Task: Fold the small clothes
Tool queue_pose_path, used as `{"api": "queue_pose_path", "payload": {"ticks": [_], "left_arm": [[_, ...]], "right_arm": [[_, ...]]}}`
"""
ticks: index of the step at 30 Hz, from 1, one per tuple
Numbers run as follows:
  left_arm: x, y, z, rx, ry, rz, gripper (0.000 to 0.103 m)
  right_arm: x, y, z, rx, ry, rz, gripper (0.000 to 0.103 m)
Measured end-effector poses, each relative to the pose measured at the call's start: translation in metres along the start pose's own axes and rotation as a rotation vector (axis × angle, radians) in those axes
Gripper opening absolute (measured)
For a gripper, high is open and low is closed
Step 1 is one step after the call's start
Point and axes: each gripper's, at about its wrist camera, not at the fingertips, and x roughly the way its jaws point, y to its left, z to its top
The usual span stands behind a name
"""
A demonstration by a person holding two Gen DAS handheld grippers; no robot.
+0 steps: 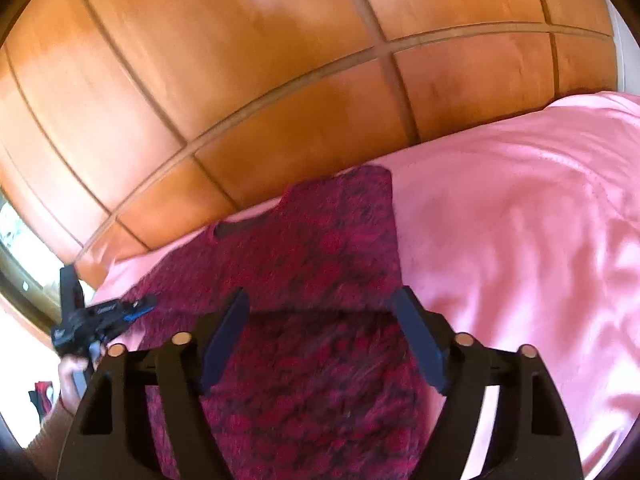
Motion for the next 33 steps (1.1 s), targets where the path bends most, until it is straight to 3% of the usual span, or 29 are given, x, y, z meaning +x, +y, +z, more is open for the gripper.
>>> {"api": "queue_pose_path", "payload": {"ticks": [2,5,9,12,15,18,20,21,24,25,26,27,30,33], "left_arm": [[-0.015,0.000,0.001,0.008,-0.054,0.002,0.008],[-0.019,0.002,-0.004,0.052,-0.065,0.053,0.008],[0.000,0.012,-0.020,0.081,-0.006,0.139,0.008],[0.011,0.017,-0.030,0.105,-0.006,0.165,0.009],[0.010,0.024,-0.032,0.068,-0.021,0.139,0.012],[0.000,0.032,-0.029,0.037,-0.034,0.122,0.021],[-0.011,0.034,-0.031,0.030,-0.044,0.117,0.022],[-0.017,0.035,-0.033,0.025,-0.053,0.128,0.030],[-0.040,0.051,-0.041,-0.027,-0.091,0.145,0.034],[-0.046,0.058,-0.042,-0.045,-0.096,0.151,0.034],[-0.054,0.071,-0.044,-0.074,-0.101,0.165,0.034],[-0.061,0.081,-0.046,-0.098,-0.101,0.168,0.034],[-0.078,0.123,-0.049,-0.230,-0.087,0.163,0.034],[-0.105,0.169,-0.054,-0.333,-0.117,0.185,0.034]], "right_arm": [[0.007,0.003,0.007,-0.016,0.006,-0.002,0.070],[0.033,0.012,0.008,-0.062,0.052,-0.018,0.065],[0.080,0.023,-0.007,-0.168,0.126,-0.192,0.062],[0.089,0.022,-0.017,-0.192,0.094,-0.241,0.062],[0.092,0.029,-0.025,-0.248,0.062,-0.289,0.064],[0.092,0.035,-0.030,-0.297,0.045,-0.342,0.065],[0.092,0.037,-0.032,-0.310,0.036,-0.368,0.070],[0.091,0.035,-0.033,-0.309,0.031,-0.374,0.071],[0.094,0.035,-0.037,-0.304,0.027,-0.388,0.076],[0.094,0.034,-0.037,-0.301,0.026,-0.408,0.084],[0.097,0.037,-0.037,-0.290,0.028,-0.443,0.101],[0.099,0.032,-0.036,-0.253,0.038,-0.471,0.101],[0.102,0.012,-0.029,-0.120,0.075,-0.352,0.101],[0.101,0.012,-0.032,-0.119,0.060,-0.357,0.101]]}}
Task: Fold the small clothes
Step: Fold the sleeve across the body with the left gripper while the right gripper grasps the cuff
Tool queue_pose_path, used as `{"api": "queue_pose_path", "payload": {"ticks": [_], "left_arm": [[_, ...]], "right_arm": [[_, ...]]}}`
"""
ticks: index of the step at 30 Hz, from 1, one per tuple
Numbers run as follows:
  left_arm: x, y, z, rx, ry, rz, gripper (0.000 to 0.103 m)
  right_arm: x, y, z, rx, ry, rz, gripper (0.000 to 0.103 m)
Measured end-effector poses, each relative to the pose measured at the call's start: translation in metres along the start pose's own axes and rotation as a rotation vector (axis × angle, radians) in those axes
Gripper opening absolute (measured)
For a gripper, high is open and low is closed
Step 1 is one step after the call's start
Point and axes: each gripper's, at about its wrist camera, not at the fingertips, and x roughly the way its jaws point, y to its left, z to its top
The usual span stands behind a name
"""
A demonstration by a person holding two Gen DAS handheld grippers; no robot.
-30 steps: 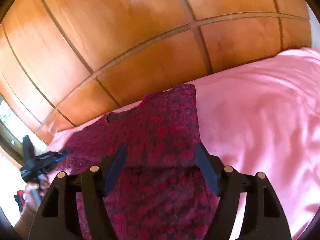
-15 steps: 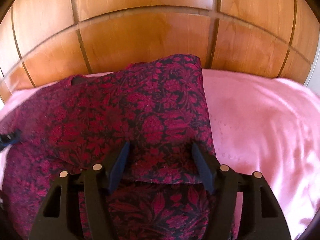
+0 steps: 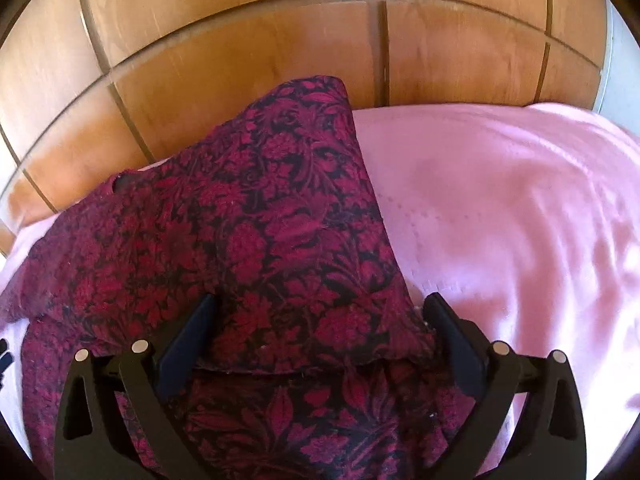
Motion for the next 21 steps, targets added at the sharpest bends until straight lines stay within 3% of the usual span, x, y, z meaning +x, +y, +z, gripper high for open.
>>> {"api": "queue_pose_path", "payload": {"ticks": [3,6,8,11,13,15,19,21], "left_arm": [[-0.019,0.039,0.012,-0.090,-0.070,-0.003,0.034],[-0.036,0.079,0.026,-0.208,-0.135,0.012,0.052],[-0.047,0.096,0.035,-0.250,-0.196,0.028,0.052],[-0.055,0.115,0.052,-0.282,-0.234,0.060,0.053],[-0.054,0.123,0.065,-0.304,-0.238,0.047,0.053],[-0.047,0.128,0.073,-0.361,-0.219,-0.024,0.053],[-0.029,0.144,0.093,-0.468,-0.171,-0.056,0.053],[-0.023,0.149,0.100,-0.508,-0.183,-0.060,0.053]], "right_arm": [[-0.004,0.007,-0.002,-0.031,-0.023,-0.045,0.101],[-0.019,0.019,-0.003,-0.066,-0.081,-0.115,0.101],[-0.035,0.028,-0.004,-0.091,-0.136,-0.149,0.101],[-0.061,0.046,-0.013,-0.140,-0.185,-0.086,0.101],[-0.068,0.065,-0.022,-0.195,-0.152,0.024,0.101],[-0.067,0.081,-0.034,-0.248,-0.116,0.071,0.101],[-0.050,0.102,-0.057,-0.304,-0.062,0.067,0.101],[-0.038,0.107,-0.061,-0.295,-0.021,0.053,0.101]]}}
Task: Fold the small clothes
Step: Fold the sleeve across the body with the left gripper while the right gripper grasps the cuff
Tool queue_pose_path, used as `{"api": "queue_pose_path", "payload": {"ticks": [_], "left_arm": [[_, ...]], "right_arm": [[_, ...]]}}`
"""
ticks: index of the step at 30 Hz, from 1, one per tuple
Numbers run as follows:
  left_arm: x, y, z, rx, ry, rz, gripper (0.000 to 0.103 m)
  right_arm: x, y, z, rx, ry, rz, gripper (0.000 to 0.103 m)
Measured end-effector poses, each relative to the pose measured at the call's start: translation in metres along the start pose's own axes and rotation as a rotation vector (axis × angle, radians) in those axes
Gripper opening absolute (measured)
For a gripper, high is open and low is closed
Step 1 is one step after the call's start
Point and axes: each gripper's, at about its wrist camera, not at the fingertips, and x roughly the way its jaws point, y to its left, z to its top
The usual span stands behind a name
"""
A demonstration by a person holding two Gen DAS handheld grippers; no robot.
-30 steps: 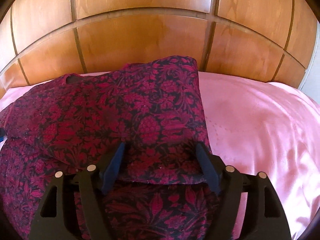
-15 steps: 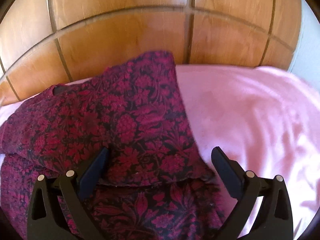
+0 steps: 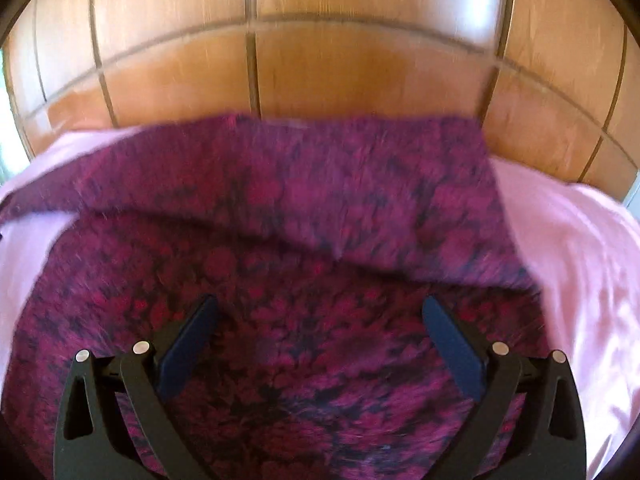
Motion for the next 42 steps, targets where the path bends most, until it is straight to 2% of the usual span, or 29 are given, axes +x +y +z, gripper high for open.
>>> {"api": "queue_pose_path", "payload": {"ticks": [2,4,5,6,7,9,11,16,21,24,28,29,30,31,34,37,38,40,42], "left_arm": [[0.006,0.000,0.007,-0.009,-0.013,0.008,0.051],[0.013,-0.003,0.011,-0.015,-0.022,0.009,0.042],[0.016,-0.006,0.013,0.001,-0.024,0.019,0.036],[0.020,-0.010,0.015,0.033,-0.034,0.054,0.021],[0.022,-0.014,0.015,0.053,-0.034,0.069,0.015],[0.024,-0.027,0.014,0.102,-0.050,0.102,0.011],[0.013,-0.040,0.005,0.173,-0.083,0.078,0.010],[-0.028,-0.111,-0.055,0.471,-0.126,-0.071,0.010],[-0.031,-0.170,-0.142,0.693,-0.045,-0.195,0.010],[-0.013,-0.189,-0.193,0.790,0.043,-0.213,0.010],[0.019,-0.198,-0.248,0.880,0.161,-0.184,0.010],[0.023,-0.199,-0.257,0.899,0.177,-0.172,0.012],[0.028,-0.199,-0.270,0.928,0.198,-0.146,0.020],[0.035,-0.201,-0.277,0.947,0.216,-0.133,0.034],[0.029,-0.198,-0.289,0.999,0.217,-0.151,0.056],[0.009,-0.193,-0.292,1.016,0.204,-0.173,0.066],[0.000,-0.189,-0.291,1.013,0.204,-0.189,0.068],[-0.014,-0.178,-0.284,0.988,0.195,-0.218,0.072],[-0.023,-0.166,-0.280,0.967,0.187,-0.220,0.072]], "right_arm": [[0.003,0.001,0.001,0.000,0.008,-0.005,0.101],[0.006,0.001,0.002,0.003,0.019,0.000,0.101],[0.007,0.002,0.002,0.005,0.024,0.004,0.101],[0.012,0.001,0.006,0.007,0.027,0.007,0.101],[0.014,0.002,0.008,0.007,0.028,0.006,0.101],[0.014,0.004,0.007,0.004,0.025,0.002,0.101],[0.017,-0.003,0.007,0.005,0.024,0.003,0.101],[0.018,-0.004,0.008,0.006,0.022,0.004,0.101],[0.016,-0.005,0.007,0.005,0.017,0.001,0.101],[0.015,-0.005,0.006,0.009,0.017,0.006,0.101],[0.015,-0.007,0.007,0.016,0.017,0.015,0.101],[0.015,-0.007,0.007,0.017,0.017,0.017,0.101],[0.015,-0.008,0.007,0.018,0.017,0.019,0.101],[0.016,-0.009,0.007,0.019,0.017,0.021,0.101],[0.016,-0.012,0.008,0.025,0.020,0.033,0.101],[0.016,-0.018,0.012,0.044,0.029,0.063,0.099],[0.013,-0.020,0.015,0.051,0.028,0.075,0.086],[0.000,-0.023,0.023,0.077,0.005,0.134,0.073],[-0.010,-0.023,0.033,0.135,-0.010,0.244,0.071]]}}
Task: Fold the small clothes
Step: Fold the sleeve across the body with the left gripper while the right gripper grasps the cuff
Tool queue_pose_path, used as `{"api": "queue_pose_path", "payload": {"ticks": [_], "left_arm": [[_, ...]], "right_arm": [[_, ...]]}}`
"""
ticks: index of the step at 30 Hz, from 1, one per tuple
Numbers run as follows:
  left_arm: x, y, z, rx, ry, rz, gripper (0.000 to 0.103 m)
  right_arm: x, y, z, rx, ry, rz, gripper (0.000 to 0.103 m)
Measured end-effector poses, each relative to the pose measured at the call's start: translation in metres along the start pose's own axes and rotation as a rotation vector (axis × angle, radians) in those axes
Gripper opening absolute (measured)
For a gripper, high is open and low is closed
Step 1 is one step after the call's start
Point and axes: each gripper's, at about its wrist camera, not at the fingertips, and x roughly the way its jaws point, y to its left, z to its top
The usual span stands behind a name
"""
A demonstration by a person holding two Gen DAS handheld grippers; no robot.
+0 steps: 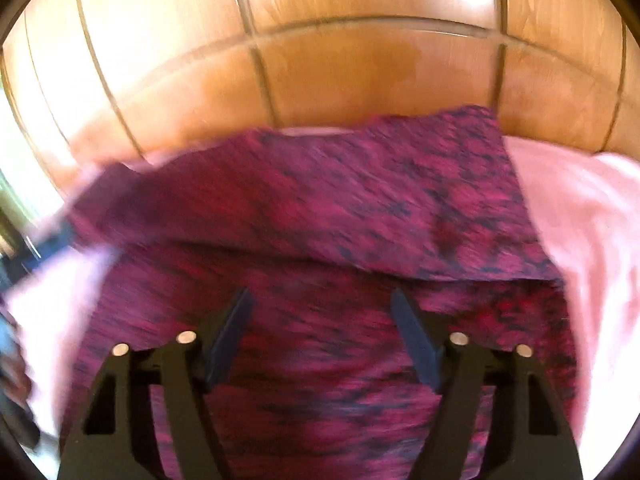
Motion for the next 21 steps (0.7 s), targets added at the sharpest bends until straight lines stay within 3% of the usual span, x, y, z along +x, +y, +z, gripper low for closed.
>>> {"api": "queue_pose_path", "payload": {"ticks": [4,6,8,10,11,12,13,14,18,21], "left_arm": [[-0.014,0.013,-0.017,-0.046,0.000,-0.003,0.072],[-0.019,0.020,-0.026,-0.065,0.006,-0.004,0.072],[-0.025,0.025,-0.035,-0.077,0.012,-0.003,0.072],[-0.028,0.027,-0.043,-0.087,0.019,-0.008,0.072],[-0.028,0.028,-0.045,-0.090,0.024,-0.008,0.072],[-0.028,0.029,-0.048,-0.089,0.029,-0.003,0.072],[-0.028,0.028,-0.050,-0.090,0.031,-0.002,0.072],[-0.028,0.029,-0.051,-0.095,0.034,-0.003,0.072],[-0.027,0.031,-0.047,-0.102,0.027,-0.001,0.072],[-0.018,0.036,-0.040,-0.136,0.039,0.025,0.072]], "right_arm": [[0.004,0.029,0.024,0.068,0.018,0.246,0.071],[0.016,0.047,0.031,0.073,0.048,0.297,0.068],[0.031,0.068,0.038,0.046,0.067,0.304,0.058],[0.049,0.085,0.041,0.031,0.100,0.308,0.057],[0.060,0.095,0.043,0.026,0.125,0.306,0.050],[0.070,0.103,0.045,0.017,0.147,0.303,0.042],[0.077,0.109,0.045,0.004,0.163,0.299,0.019],[0.080,0.118,0.046,-0.031,0.170,0.272,0.005],[0.041,0.136,0.057,-0.163,0.036,0.209,0.004],[-0.002,0.127,0.076,-0.190,-0.087,0.163,0.004]]}}
